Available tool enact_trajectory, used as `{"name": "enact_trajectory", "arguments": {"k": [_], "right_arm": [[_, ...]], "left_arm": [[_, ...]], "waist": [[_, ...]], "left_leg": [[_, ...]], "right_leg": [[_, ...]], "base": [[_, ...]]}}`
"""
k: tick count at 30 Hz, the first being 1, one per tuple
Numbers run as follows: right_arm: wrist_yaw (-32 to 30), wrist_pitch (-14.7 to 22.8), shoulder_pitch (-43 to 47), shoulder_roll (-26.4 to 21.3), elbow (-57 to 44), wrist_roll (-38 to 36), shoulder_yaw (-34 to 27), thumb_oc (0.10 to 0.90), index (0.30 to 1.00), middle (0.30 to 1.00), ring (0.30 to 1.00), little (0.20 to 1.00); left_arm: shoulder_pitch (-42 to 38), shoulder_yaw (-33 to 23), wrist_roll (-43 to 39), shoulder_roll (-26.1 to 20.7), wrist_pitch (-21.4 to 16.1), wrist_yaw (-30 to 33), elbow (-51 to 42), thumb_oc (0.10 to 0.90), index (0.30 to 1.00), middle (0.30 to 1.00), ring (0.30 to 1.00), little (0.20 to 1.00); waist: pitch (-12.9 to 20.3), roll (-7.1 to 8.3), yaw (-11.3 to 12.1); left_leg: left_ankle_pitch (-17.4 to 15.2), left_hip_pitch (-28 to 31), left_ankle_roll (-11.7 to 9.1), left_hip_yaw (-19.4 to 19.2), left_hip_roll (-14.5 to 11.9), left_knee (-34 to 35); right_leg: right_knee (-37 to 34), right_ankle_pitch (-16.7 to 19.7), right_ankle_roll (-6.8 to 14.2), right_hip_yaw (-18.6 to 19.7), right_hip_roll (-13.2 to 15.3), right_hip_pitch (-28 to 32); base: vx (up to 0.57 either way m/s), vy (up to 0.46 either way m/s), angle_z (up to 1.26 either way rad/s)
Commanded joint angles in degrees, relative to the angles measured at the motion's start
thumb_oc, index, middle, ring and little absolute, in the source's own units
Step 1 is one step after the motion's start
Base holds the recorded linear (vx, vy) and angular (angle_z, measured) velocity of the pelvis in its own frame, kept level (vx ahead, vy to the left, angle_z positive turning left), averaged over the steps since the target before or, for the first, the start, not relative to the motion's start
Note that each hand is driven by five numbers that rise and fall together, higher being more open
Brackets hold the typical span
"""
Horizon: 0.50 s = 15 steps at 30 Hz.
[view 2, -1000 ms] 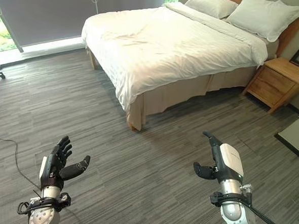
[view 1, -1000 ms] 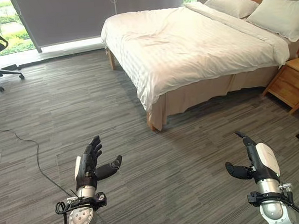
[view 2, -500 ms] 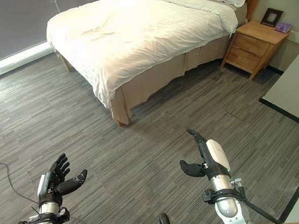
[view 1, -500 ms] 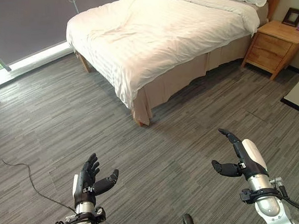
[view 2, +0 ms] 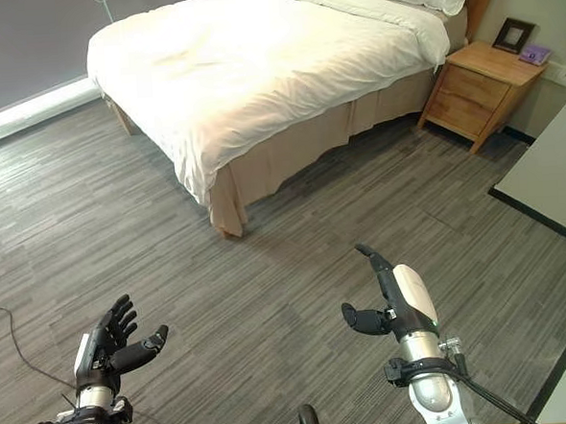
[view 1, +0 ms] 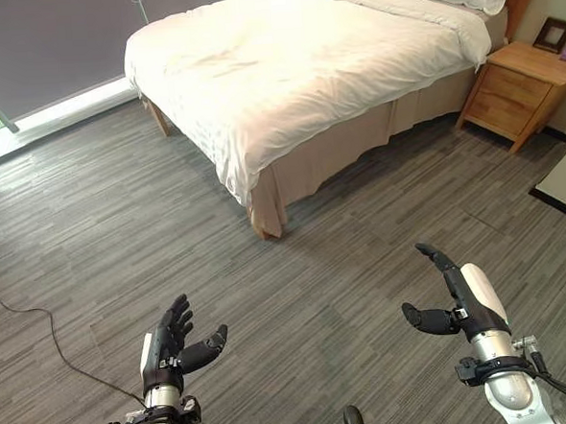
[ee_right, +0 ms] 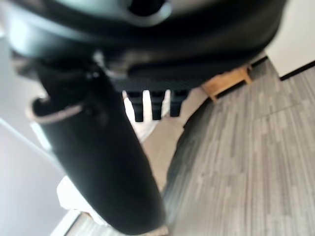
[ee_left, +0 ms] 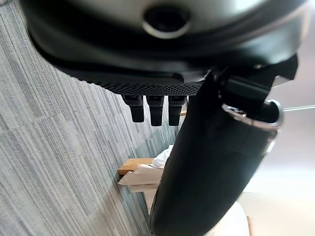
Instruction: Pick up bed clothes into laundry basket.
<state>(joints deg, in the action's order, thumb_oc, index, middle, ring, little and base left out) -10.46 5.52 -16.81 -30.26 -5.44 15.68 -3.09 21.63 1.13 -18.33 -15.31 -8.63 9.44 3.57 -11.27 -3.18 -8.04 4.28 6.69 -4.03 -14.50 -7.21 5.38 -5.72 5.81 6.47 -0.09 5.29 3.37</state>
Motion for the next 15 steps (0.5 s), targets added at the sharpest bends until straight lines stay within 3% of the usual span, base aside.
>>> {"name": "enact_trajectory", "arguments": {"k": [1, 2, 4, 5, 6, 8, 9, 11, 12, 13, 15], "right_arm": [[-4.5, 4.7, 7.1, -1.2, -6.0, 0.2, -4.4, 0.800, 0.900, 0.900, 0.900, 0.900], [-4.5, 4.7, 7.2, -1.2, -6.0, 0.2, -4.4, 0.800, 0.900, 0.900, 0.900, 0.900], [-4.8, 5.3, 6.9, -0.3, -6.0, -1.9, -4.7, 0.800, 0.900, 0.900, 0.900, 0.900], [-4.8, 5.3, 6.9, -0.3, -6.0, -1.9, -4.8, 0.800, 0.900, 0.900, 0.900, 0.900], [-5.1, 5.1, 6.4, -0.2, -5.7, -2.0, -5.4, 0.800, 0.900, 0.900, 0.900, 0.900], [-5.4, 4.9, 6.2, 0.0, -5.6, -2.0, -5.9, 0.800, 0.900, 0.900, 0.900, 0.900], [-5.7, 4.4, 5.4, 0.3, -5.9, -1.9, -7.1, 0.800, 0.900, 0.900, 0.900, 0.900], [-5.9, 4.1, 5.3, 0.3, -6.1, -1.7, -7.8, 0.800, 0.900, 0.900, 0.900, 0.900], [-6.2, 3.7, 5.3, 0.2, -6.8, -1.5, -8.6, 0.800, 0.900, 0.900, 0.900, 0.900], [-7.0, 3.2, 5.6, -0.1, -7.0, -1.2, -10.1, 0.800, 0.900, 0.900, 0.900, 0.900], [-7.5, 3.0, 5.8, -0.1, -7.0, -1.3, -10.8, 0.800, 0.900, 0.900, 0.900, 0.900]], "left_arm": [[-5.0, -3.2, 0.4, -2.6, -4.9, 0.1, -4.3, 0.800, 0.900, 0.900, 0.900, 0.900], [-5.0, -3.2, 0.4, -2.6, -4.9, 0.1, -4.3, 0.800, 0.900, 0.900, 0.900, 0.900], [-5.0, -2.4, -0.7, -2.3, -5.0, -0.1, -4.2, 0.800, 0.900, 0.900, 0.900, 0.900], [-5.1, -2.3, -0.7, -2.4, -5.0, -0.2, -4.2, 0.800, 0.900, 0.900, 0.900, 0.900], [-5.3, -1.7, -1.3, -2.2, -4.7, -0.4, -3.3, 0.800, 0.900, 0.900, 0.900, 0.900], [-5.5, -1.5, -1.5, -2.2, -4.4, -0.4, -2.4, 0.800, 0.900, 0.900, 0.900, 0.900], [-4.9, -1.6, -1.5, -1.9, -4.0, -0.8, -1.9, 0.800, 0.900, 0.900, 0.900, 0.900], [-4.5, -1.8, -1.1, -1.8, -3.6, -0.9, -1.7, 0.800, 0.900, 0.900, 0.900, 0.900], [-3.8, -2.2, -0.4, -1.5, -3.4, -0.8, -1.6, 0.800, 0.900, 0.900, 0.900, 0.900], [-3.0, -2.7, 0.3, -1.0, -3.1, -0.7, -0.7, 0.800, 0.900, 0.900, 0.900, 0.900], [-2.8, -3.0, 0.9, -0.8, -3.0, -0.5, -0.4, 0.800, 0.900, 0.900, 0.900, 0.900]], "waist": [[0.3, 1.20, 0.1], [0.3, 1.21, 0.1], [-1.3, 1.52, 0.3], [-1.3, 1.50, 0.1], [-2.5, 1.84, 0.5], [-3.0, 1.86, 0.1], [-3.2, 2.09, -0.3], [-3.0, 2.34, -0.1], [-3.1, 2.30, 0.1], [-3.1, 1.83, 0.7], [-3.0, 1.60, 1.0]], "left_leg": [[-4.0, 1.4, -2.8, 0.1, -3.6, -1.4], [-4.0, 1.3, -2.8, 0.2, -3.6, -1.6], [-4.5, -2.4, -3.7, 0.6, -4.4, -9.7], [-4.8, -2.8, -3.8, 0.9, -4.5, -10.4], [-2.0, -6.5, -4.9, 1.3, -5.4, -16.9], [-0.5, -8.7, -5.3, 0.5, -6.4, -19.9], [0.3, -10.9, -4.4, -3.9, -7.2, -21.4], [-2.3, -11.3, -4.1, -5.3, -6.4, -21.1], [-2.7, -12.4, -2.4, -7.0, -4.9, -19.2], [-1.9, -14.0, -1.9, -6.5, -2.2, -15.1], [-0.5, -14.2, -2.0, -6.1, -1.1, -11.7]], "right_leg": [[2.8, -11.8, -1.9, -3.1, -0.5, 4.0], [2.8, -11.8, -1.9, -3.1, -0.5, 4.0], [3.5, -12.9, -3.3, -3.2, -0.7, 4.7], [3.5, -13.0, -3.4, -3.4, -0.8, 4.7], [3.6, -13.7, -4.4, -4.2, -0.7, 5.9], [3.6, -14.2, -5.1, -5.3, -0.9, 6.9], [3.5, -15.1, -5.6, -6.5, -1.2, 8.5], [3.3, -16.2, -5.4, -6.5, -0.9, 9.6], [3.4, -15.8, -5.3, -6.7, -0.9, 9.3], [3.1, -16.2, -4.9, -6.4, -1.5, 10.0], [2.9, -16.5, -4.6, -6.1, -1.9, 10.5]], "base": [[-0.02, -0.084, 0.05], [-0.03, -0.083, 0.07], [-0.04, -0.135, 0.16], [-0.03, -0.171, 0.27], [-0.01, -0.121, 0.29], [0.03, -0.123, 0.43], [0.07, -0.073, 0.63], [0.15, -0.048, 0.56], [0.24, 0.004, 0.27], [0.14, 0.024, 0.14], [0.19, 0.027, 0.04]]}}
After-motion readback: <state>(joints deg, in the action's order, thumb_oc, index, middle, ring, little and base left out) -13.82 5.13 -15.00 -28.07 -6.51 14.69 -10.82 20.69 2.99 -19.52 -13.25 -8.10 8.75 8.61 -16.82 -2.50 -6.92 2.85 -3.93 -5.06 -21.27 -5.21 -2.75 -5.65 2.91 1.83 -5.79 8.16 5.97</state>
